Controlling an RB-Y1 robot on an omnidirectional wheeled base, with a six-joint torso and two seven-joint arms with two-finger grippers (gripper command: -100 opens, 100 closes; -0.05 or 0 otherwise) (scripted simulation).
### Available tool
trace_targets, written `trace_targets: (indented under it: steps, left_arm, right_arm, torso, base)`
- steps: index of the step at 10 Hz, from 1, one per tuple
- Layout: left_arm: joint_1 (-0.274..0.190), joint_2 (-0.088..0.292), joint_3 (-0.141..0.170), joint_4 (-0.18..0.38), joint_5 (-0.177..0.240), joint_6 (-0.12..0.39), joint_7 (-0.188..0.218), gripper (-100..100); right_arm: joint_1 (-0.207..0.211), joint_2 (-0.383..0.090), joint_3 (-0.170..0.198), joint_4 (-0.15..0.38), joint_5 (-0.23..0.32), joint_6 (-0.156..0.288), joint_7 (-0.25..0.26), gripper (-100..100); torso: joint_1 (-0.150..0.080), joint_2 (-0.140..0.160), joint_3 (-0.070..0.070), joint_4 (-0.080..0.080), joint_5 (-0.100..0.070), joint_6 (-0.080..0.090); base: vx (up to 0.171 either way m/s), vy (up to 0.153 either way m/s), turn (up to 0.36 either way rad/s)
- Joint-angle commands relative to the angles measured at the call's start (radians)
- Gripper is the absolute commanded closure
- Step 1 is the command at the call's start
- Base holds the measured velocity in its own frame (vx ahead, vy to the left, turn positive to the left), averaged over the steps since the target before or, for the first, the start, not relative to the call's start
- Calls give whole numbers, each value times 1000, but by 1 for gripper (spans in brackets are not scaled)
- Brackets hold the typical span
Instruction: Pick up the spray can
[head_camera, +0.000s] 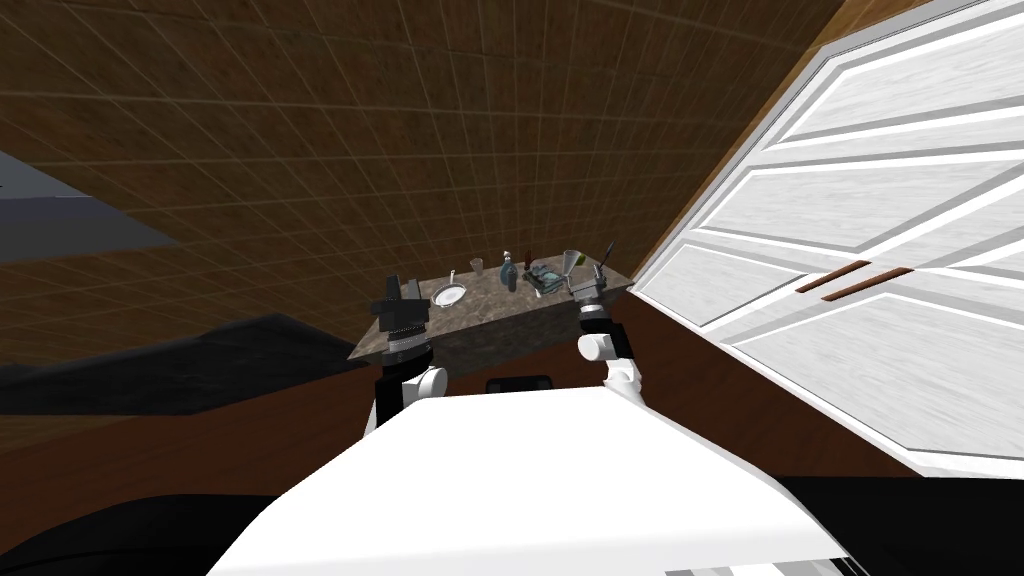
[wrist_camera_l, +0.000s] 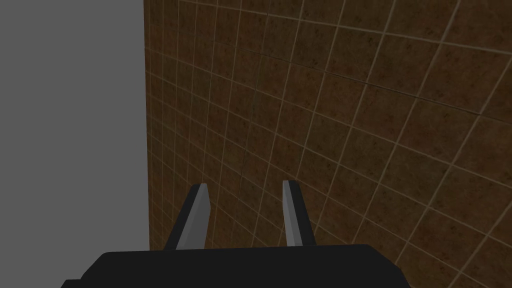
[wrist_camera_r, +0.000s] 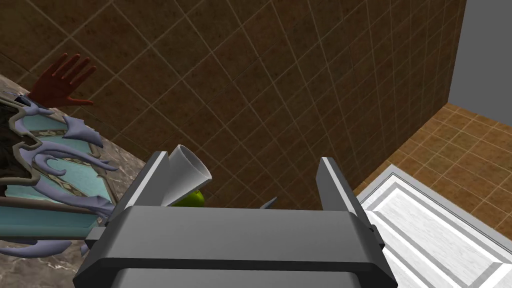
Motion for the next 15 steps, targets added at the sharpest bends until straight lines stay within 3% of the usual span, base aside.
trace_targets:
  steps: [1, 3, 5, 6, 10, 11, 15]
  left_arm:
    - [0, 0, 0, 0, 0, 0, 0, 0]
    - [0, 0, 0, 0, 0, 0, 0, 0]
    - [0, 0, 0, 0, 0, 0, 0, 0]
    - [0, 0, 0, 0, 0, 0, 0, 0]
    - [0, 0, 0, 0, 0, 0, 0, 0]
    - [0, 0, 0, 0, 0, 0, 0, 0]
    - [0, 0, 0, 0, 0, 0, 0, 0]
  right_arm:
    - [-21, -1, 6, 32, -35, 25, -44, -100]
    - [-41, 1, 11, 63, -63, 46, -78, -100]
    - [-80, 4, 23, 129, -119, 84, -139, -100]
    - [-80, 4, 23, 129, -119, 84, -146, -100]
    - [-154, 10, 48, 275, -224, 150, -275, -100]
    - [-154, 10, 48, 275, -224, 150, -284, -100]
    - [-221, 20, 71, 410, -314, 203, -408, -100]
  torso:
    - [0, 0, 0, 0, 0, 0]
    - [1, 0, 0, 0, 0, 0]
    - [2, 0, 0, 0, 0, 0]
    - [2, 0, 0, 0, 0, 0]
    - [3, 0, 0, 0, 1, 0]
    - [5, 0, 0, 0, 1, 0]
    - [5, -2, -1, -1, 1, 0]
  base:
    - [-17, -20, 19]
    - [-25, -22, 37]
    - [-28, -13, 51]
    - [-21, -7, 23]
    - [-25, 9, 76]
    - [-10, 21, 26]
    - [8, 33, 82]
